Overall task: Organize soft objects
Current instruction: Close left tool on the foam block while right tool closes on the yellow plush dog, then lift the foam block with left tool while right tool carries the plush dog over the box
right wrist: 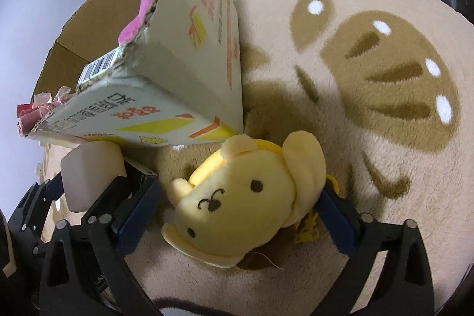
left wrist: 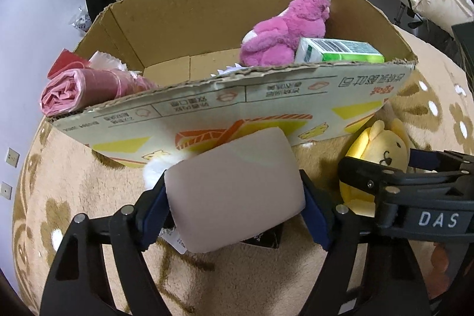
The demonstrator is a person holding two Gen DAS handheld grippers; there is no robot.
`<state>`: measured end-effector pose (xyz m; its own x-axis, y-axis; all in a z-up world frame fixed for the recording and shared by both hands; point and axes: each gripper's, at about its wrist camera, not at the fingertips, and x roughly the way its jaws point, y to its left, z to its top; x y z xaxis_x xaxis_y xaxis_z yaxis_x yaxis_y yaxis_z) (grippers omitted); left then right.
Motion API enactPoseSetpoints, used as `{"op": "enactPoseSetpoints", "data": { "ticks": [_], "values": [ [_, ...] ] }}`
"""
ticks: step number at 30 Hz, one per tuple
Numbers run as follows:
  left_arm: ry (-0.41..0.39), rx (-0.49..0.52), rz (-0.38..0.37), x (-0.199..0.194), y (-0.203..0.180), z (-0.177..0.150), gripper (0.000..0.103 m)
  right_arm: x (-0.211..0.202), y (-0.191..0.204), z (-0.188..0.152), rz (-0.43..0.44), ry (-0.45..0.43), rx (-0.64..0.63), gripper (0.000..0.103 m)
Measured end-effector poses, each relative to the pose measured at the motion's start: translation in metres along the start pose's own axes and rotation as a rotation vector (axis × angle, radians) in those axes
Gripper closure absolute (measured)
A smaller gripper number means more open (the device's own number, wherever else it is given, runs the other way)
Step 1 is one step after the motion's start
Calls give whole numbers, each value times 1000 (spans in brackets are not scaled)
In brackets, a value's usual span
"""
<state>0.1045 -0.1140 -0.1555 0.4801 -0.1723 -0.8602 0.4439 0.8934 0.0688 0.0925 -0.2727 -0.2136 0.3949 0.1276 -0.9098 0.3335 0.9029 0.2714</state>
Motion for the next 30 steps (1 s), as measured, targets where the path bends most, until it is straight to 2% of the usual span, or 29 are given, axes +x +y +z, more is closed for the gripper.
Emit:
{"op": "enactPoseSetpoints", "data": {
  "ticks": [2,6,9,13,18,21,30],
  "values": [
    [-1,2,1,-1,-3,0,26,4,6,0,-13,7,-5,7],
    [-4,19,15,-4,-10,-3,36,6,8,0,-16,7,-16,16],
    [-14,30,25,-7,-11,-3,42,2,2,1,-11,-2,-20,20],
    [-10,-11,7,-14,-6,-5,46,-4,6,-1,-11,-17,-34,24],
    [-7,-67,31,-23,7,-11,47,-23,10,-6,-7,-50,-45,25],
    [-15,-111,15,-32,17,-15,47,-32,11,-7,2,-75,-59,25],
    [-77,-125,78,-66,28,-23,47,-77,18,-22,47,-180,-142,25]
  ]
}}
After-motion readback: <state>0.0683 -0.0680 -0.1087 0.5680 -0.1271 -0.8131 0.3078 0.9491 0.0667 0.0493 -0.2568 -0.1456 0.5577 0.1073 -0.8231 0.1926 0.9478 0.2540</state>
